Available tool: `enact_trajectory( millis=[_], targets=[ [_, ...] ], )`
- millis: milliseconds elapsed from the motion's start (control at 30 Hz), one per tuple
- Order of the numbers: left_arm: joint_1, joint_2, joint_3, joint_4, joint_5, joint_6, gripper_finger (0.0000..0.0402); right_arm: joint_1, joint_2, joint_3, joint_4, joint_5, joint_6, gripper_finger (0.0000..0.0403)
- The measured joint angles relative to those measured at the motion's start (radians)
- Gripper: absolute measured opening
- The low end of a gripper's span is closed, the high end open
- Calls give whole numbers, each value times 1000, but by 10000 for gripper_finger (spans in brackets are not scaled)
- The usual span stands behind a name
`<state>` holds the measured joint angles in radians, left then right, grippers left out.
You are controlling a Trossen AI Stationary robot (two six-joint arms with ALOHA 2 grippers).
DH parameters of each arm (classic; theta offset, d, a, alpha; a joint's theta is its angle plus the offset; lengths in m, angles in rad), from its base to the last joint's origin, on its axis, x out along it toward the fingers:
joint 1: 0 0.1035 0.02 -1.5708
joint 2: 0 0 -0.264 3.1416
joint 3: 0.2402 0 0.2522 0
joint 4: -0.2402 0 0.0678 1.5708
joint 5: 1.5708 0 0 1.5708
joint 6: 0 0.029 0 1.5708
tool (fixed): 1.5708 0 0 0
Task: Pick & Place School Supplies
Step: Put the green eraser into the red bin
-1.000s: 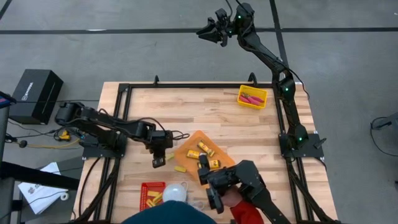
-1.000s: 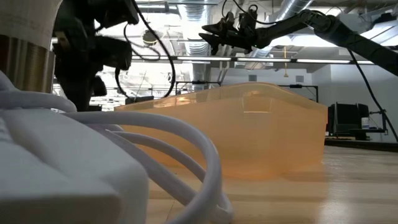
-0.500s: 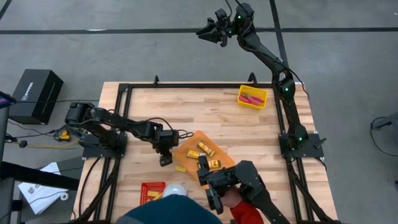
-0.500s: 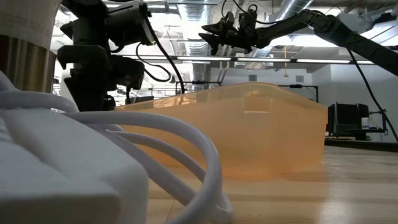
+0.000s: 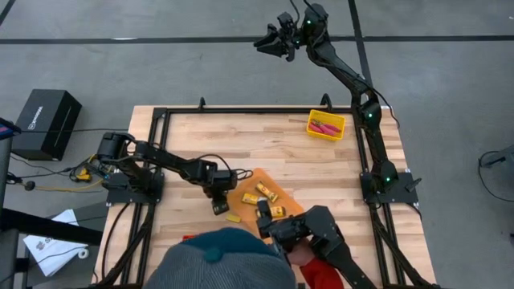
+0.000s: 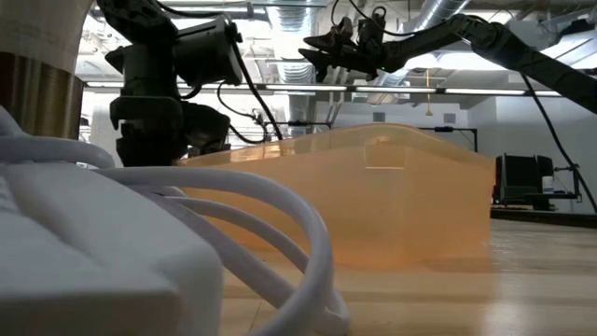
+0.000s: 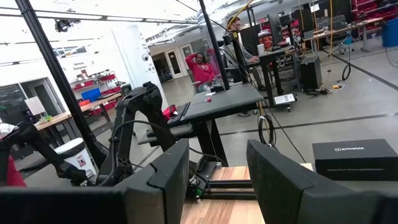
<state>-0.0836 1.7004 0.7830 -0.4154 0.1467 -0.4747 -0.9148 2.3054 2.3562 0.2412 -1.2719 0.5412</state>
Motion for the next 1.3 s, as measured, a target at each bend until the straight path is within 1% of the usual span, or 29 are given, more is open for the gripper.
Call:
enact_trajectory(
  millis=[33, 67, 100, 267, 333, 400, 500, 667, 733, 967, 1167, 1300],
  targets=[
    [-2, 5, 0, 12, 2, 2, 65, -3, 0, 0, 3, -1, -1, 154],
    [-4, 5, 0, 14, 3, 3, 37, -4, 0, 0, 3, -1, -2, 154],
    [-5, 5, -2, 18, 3, 3, 26, -7, 0, 0, 3, 0, -9, 154],
    [-6, 3, -13, 30, 6, 4, 23, -18, 0, 0, 6, 14, -26, 154],
    [-9, -26, -23, 33, -7, 0, 16, -22, 0, 0, 6, 15, -26, 153],
    [-10, -81, -31, 32, -31, -39, 3, -24, 0, 0, 6, 16, -26, 153],
    [-9, -150, -35, -18, -27, -121, 5, -25, 0, 0, 6, 19, -26, 153],
    [-38, -257, -34, -81, 18, -235, 5, -23, 0, 0, 7, 19, -21, 154],
    [-55, -304, -32, -75, 19, -280, 5, -23, 0, 0, 7, 19, -21, 153],
    [-155, -436, -31, -110, 19, -465, 2, -24, 0, 0, 7, 18, -18, 155],
    [-282, -460, -29, -110, 8, -628, 1, -17, 0, 0, 6, 16, -13, 151],
    [-313, -460, -29, -114, -40, -663, 1, -1, 0, 0, -1, 27, 21, 151]
  ],
)
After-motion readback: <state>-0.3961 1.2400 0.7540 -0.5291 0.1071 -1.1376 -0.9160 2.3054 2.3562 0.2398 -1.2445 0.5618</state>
